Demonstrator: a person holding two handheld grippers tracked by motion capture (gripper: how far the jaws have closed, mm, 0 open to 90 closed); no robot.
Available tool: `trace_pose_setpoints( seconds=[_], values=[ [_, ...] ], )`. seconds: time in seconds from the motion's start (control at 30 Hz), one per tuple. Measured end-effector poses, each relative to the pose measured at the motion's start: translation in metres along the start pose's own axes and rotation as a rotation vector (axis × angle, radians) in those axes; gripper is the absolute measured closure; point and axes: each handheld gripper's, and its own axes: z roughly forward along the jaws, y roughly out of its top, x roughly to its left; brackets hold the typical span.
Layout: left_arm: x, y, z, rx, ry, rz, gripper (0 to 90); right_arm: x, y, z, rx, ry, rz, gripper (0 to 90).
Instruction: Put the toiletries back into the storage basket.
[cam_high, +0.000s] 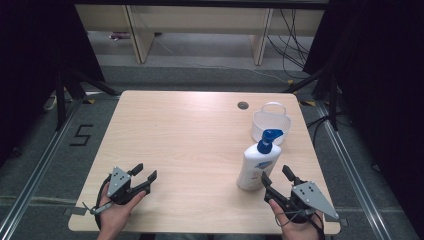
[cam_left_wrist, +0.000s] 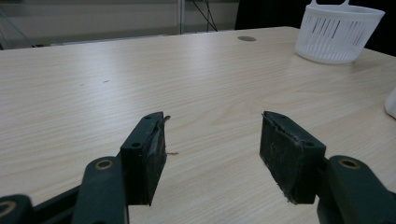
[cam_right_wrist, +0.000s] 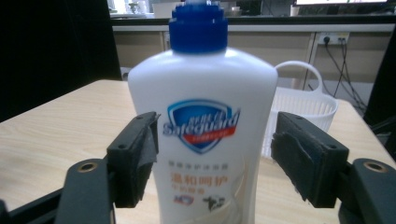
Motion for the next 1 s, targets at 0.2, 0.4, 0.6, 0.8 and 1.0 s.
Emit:
trace_pose_setpoints(
  seconds=[0.2, 0.4, 0.6, 0.8, 1.0],
  values=[
    [0.001, -0.002, 0.004, -0.001, -0.031, 0.003, 39.9, 0.003, 0.013, 0.006, -0.035, -0.045, -0.011, 29.6],
    [-0.001, 0.001, 0.003, 0.0, -0.029, 0.001, 39.9, 0.012, 0.034, 0.009, -0.092, -0.065, -0.009, 29.7],
    [-0.002, 0.001, 0.004, 0.003, -0.025, -0.005, 40.0, 0.019, 0.05, 0.017, -0.105, -0.07, -0.032, 32.8],
    [-0.002, 0.0, 0.005, -0.006, -0.031, -0.006, 40.0, 0.025, 0.051, 0.031, -0.081, -0.082, -0.033, 36.5],
    [-0.002, 0.001, 0.005, 0.006, -0.024, -0.004, 40.0, 0.027, 0.061, 0.039, -0.095, -0.078, -0.044, 40.7]
  ],
)
